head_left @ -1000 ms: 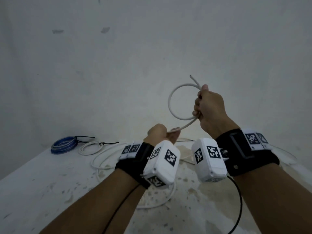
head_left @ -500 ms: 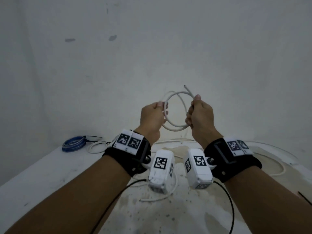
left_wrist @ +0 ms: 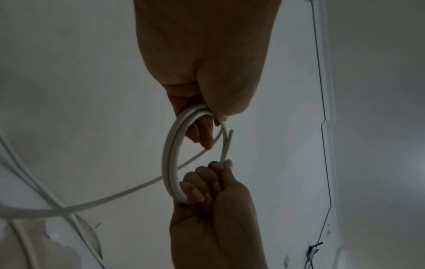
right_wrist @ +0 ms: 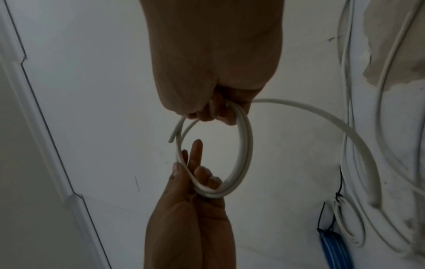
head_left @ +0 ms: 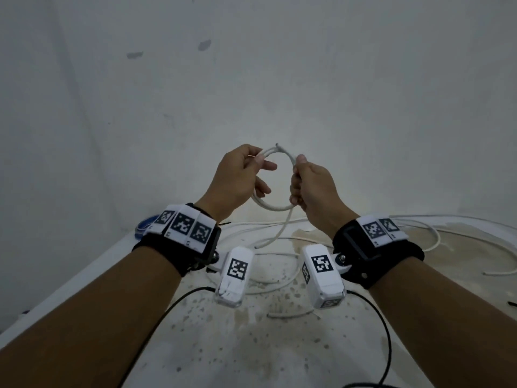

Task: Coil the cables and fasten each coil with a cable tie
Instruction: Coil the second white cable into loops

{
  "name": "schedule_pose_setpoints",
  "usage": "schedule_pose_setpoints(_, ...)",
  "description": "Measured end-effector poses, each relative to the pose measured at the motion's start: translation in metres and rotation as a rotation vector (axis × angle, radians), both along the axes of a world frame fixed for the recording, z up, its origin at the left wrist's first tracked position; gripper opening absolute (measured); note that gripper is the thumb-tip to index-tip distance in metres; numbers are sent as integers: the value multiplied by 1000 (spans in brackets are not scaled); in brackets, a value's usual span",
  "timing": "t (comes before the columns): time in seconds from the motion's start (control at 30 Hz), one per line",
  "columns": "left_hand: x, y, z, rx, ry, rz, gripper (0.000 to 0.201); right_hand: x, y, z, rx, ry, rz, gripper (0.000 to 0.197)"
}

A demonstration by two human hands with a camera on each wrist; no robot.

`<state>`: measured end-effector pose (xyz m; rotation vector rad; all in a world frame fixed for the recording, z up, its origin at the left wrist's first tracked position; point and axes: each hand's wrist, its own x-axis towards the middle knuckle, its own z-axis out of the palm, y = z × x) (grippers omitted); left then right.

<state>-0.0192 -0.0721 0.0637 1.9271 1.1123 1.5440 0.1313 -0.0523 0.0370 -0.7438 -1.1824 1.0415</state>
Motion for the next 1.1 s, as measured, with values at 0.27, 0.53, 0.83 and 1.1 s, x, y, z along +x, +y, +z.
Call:
schedule_pose_setpoints(0.27, -24, 11, 8, 54, 128, -40, 18, -6, 10, -1, -29, -34, 185, 36)
schedule_pose_setpoints(0.53, -10, 14, 11, 19, 159, -94, 29, -2, 9, 0, 41, -154, 92, 36)
schedule_pose_setpoints(0.83, 9, 24, -6, 243, 147, 119, 22, 0, 12, -11, 112, -248, -37, 37)
schedule_pose_setpoints(1.1, 14, 35, -8, 205, 65, 189, 26, 31, 18, -11, 209, -483, -669, 25)
